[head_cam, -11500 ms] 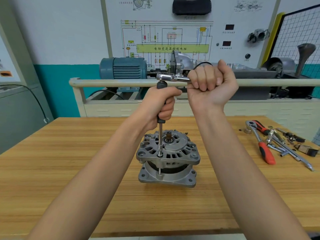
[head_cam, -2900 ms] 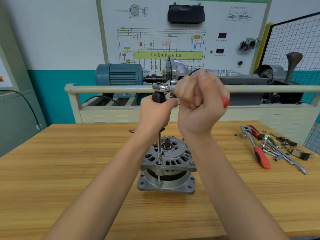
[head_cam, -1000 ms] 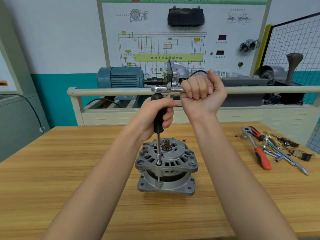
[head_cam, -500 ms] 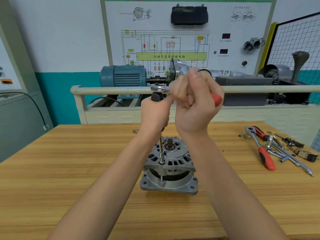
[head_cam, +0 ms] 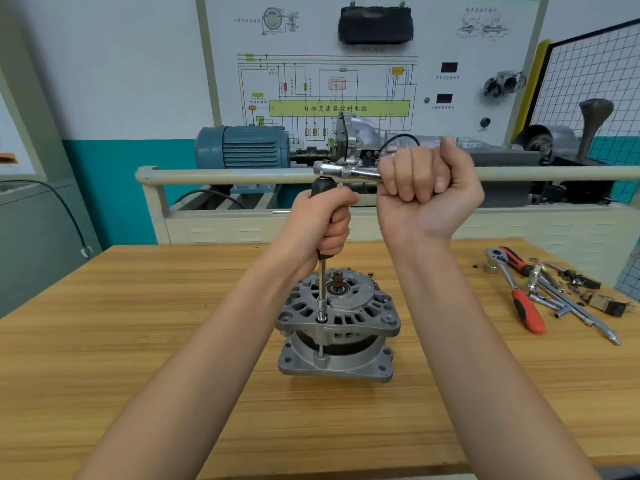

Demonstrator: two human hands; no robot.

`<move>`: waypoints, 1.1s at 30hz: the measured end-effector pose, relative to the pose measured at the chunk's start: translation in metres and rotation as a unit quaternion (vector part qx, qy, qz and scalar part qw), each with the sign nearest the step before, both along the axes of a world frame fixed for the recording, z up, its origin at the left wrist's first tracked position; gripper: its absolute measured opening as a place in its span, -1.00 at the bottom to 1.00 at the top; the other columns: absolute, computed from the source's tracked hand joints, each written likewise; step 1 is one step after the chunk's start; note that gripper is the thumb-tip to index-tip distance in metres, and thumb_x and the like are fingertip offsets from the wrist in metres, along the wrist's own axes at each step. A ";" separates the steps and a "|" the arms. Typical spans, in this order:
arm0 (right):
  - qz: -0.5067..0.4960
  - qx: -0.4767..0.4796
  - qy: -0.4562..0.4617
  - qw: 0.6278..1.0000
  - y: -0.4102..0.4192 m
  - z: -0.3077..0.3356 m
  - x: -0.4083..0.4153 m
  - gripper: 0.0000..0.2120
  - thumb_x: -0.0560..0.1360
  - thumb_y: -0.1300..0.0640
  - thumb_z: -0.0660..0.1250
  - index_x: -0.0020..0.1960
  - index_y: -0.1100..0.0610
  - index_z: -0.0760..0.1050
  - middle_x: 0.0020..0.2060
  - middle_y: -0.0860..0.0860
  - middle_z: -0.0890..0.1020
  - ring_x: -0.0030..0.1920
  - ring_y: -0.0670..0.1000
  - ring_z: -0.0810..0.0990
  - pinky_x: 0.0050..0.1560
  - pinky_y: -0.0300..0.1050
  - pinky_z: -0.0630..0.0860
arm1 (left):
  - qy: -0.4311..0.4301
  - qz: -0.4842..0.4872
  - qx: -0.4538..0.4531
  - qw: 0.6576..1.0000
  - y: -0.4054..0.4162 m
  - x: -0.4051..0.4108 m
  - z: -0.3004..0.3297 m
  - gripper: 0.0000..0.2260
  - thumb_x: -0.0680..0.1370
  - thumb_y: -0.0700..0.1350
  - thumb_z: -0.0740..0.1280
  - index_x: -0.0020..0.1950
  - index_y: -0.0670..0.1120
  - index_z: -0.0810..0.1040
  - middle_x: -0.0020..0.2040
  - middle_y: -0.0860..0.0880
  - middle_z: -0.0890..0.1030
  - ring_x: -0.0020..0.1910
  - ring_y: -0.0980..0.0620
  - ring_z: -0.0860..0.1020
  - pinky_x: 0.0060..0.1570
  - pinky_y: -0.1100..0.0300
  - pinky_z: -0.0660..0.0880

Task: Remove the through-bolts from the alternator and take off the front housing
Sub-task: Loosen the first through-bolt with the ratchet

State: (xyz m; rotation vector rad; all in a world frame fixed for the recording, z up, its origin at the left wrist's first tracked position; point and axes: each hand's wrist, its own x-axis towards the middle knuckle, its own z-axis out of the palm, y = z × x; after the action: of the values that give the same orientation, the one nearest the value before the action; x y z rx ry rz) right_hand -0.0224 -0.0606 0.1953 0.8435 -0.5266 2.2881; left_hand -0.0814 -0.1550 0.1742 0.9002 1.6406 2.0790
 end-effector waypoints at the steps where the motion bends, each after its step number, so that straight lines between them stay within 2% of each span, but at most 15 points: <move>1: -0.055 0.043 0.021 0.997 -0.005 -0.002 0.003 -0.50 0.49 0.25 0.09 -0.63 0.05 0.22 -0.70 -0.07 0.22 -0.60 -0.06 0.08 -0.53 -0.20 0.15 | 0.000 0.029 0.009 1.000 0.002 0.001 -0.001 -0.52 0.54 -0.23 0.22 -0.57 0.01 0.22 -0.64 0.06 0.15 -0.68 0.12 0.07 -0.61 0.40 0.04; 5: -0.281 0.157 0.087 0.943 -0.036 -0.008 0.008 -0.60 0.46 0.26 0.18 -0.52 0.05 0.20 -0.64 -0.04 0.24 -0.58 -0.08 0.20 -0.45 -0.20 0.14 | -0.004 0.141 0.032 0.989 0.010 0.008 -0.001 -0.64 0.49 -0.29 0.23 -0.44 -0.03 0.21 -0.62 0.07 0.18 -0.65 0.10 0.08 -0.58 0.39 0.04; 8: -0.329 0.177 0.081 0.924 -0.044 -0.009 0.010 -0.63 0.42 0.22 0.21 -0.52 0.06 0.21 -0.61 -0.06 0.26 -0.57 -0.08 0.21 -0.42 -0.18 0.15 | 0.001 0.182 0.041 0.983 0.011 0.009 -0.001 -0.67 0.48 -0.30 0.23 -0.40 -0.04 0.21 -0.62 0.10 0.19 -0.64 0.11 0.12 -0.59 0.37 0.07; 11: -0.247 0.152 0.078 0.954 -0.034 -0.003 0.010 -0.57 0.43 0.33 0.17 -0.57 0.07 0.23 -0.66 -0.05 0.24 -0.59 -0.08 0.17 -0.44 -0.17 0.08 | -0.003 0.143 0.035 0.989 0.007 0.008 -0.001 -0.65 0.48 -0.31 0.25 -0.40 -0.04 0.21 -0.61 0.08 0.17 -0.64 0.11 0.10 -0.60 0.36 0.07; 15: -0.074 0.097 0.018 0.992 -0.010 0.007 0.006 -0.45 0.52 0.26 0.04 -0.65 0.06 0.23 -0.71 -0.07 0.21 -0.60 -0.06 0.07 -0.51 -0.20 0.11 | 0.008 0.034 -0.013 0.999 -0.007 0.003 0.004 -0.66 0.48 -0.26 0.31 -0.45 -0.06 0.29 -0.58 0.04 0.24 -0.60 0.07 0.17 -0.57 0.28 0.14; 19: 0.106 -0.035 -0.042 0.993 0.009 0.008 -0.006 -0.41 0.58 0.20 -0.01 -0.64 0.10 0.19 -0.72 -0.04 0.16 -0.60 -0.06 0.01 -0.57 -0.22 0.07 | 0.035 -0.048 -0.033 0.998 -0.013 0.001 0.012 -0.61 0.50 -0.23 0.30 -0.53 0.00 0.41 -0.56 0.04 0.32 -0.58 0.07 0.28 -0.52 0.27 0.24; 21: 0.112 -0.061 -0.047 0.991 0.010 0.008 -0.009 -0.42 0.58 0.20 0.00 -0.64 0.10 0.19 -0.71 -0.04 0.15 -0.61 -0.07 0.01 -0.55 -0.24 0.05 | 0.037 -0.046 -0.024 0.998 -0.010 0.001 0.012 -0.56 0.53 -0.23 0.28 -0.55 -0.01 0.31 -0.61 0.06 0.25 -0.64 0.11 0.20 -0.59 0.31 0.16; 23: 0.054 -0.033 -0.051 0.997 0.005 0.008 -0.006 -0.42 0.57 0.22 0.00 -0.64 0.08 0.20 -0.71 -0.05 0.16 -0.64 -0.07 0.08 -0.55 -0.24 0.09 | 0.022 -0.025 -0.012 0.999 -0.006 -0.001 0.010 -0.53 0.55 -0.22 0.26 -0.53 -0.01 0.23 -0.63 0.07 0.18 -0.67 0.13 0.12 -0.63 0.34 0.08; 26: -0.103 0.070 -0.018 0.992 -0.013 0.005 0.003 -0.47 0.53 0.28 0.07 -0.61 0.08 0.21 -0.69 -0.05 0.19 -0.62 -0.05 0.12 -0.49 -0.17 0.10 | 0.018 0.057 -0.010 0.998 0.000 0.001 0.010 -0.57 0.54 -0.25 0.26 -0.47 -0.02 0.19 -0.63 0.07 0.16 -0.67 0.13 0.08 -0.62 0.37 0.04; 28: -0.251 0.138 0.025 0.958 -0.031 0.002 0.008 -0.58 0.48 0.31 0.16 -0.51 0.02 0.27 -0.65 -0.06 0.23 -0.58 -0.06 0.16 -0.45 -0.15 0.11 | 0.030 0.125 -0.008 0.992 0.005 0.007 0.010 -0.65 0.53 -0.26 0.26 -0.40 -0.04 0.23 -0.60 0.05 0.22 -0.63 0.11 0.14 -0.61 0.34 0.09; 30: -0.373 0.188 0.063 0.906 -0.049 -0.005 0.012 -0.63 0.45 0.28 0.23 -0.47 0.02 0.27 -0.59 -0.09 0.27 -0.55 -0.06 0.21 -0.43 -0.18 0.15 | 0.057 0.182 0.016 0.982 0.011 0.015 0.010 -0.81 0.49 -0.15 0.27 -0.29 -0.11 0.32 -0.44 -0.07 0.34 -0.44 0.03 0.30 -0.49 0.22 0.26; 32: -0.409 0.210 0.091 0.883 -0.059 -0.009 0.015 -0.71 0.44 0.24 0.21 -0.44 0.04 0.32 -0.57 -0.09 0.26 -0.55 -0.06 0.21 -0.44 -0.22 0.17 | 0.071 0.194 0.040 0.978 0.011 0.021 0.008 -0.84 0.37 -0.05 0.21 -0.24 -0.14 0.35 -0.30 -0.11 0.38 -0.26 -0.04 0.36 -0.28 0.08 0.35; 33: -0.412 0.211 0.094 0.882 -0.059 -0.010 0.017 -0.73 0.44 0.23 0.21 -0.41 0.03 0.34 -0.56 -0.10 0.27 -0.54 -0.07 0.21 -0.43 -0.22 0.17 | 0.069 0.194 0.047 0.977 0.011 0.021 0.007 -0.85 0.35 -0.06 0.22 -0.26 -0.13 0.35 -0.28 -0.12 0.39 -0.24 -0.04 0.36 -0.26 0.08 0.35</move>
State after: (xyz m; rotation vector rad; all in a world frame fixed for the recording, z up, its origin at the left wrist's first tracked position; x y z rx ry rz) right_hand -0.0057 -0.1196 0.1856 0.8124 -1.0754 1.3125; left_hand -0.0601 -0.1441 0.1815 0.8196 1.9319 2.4165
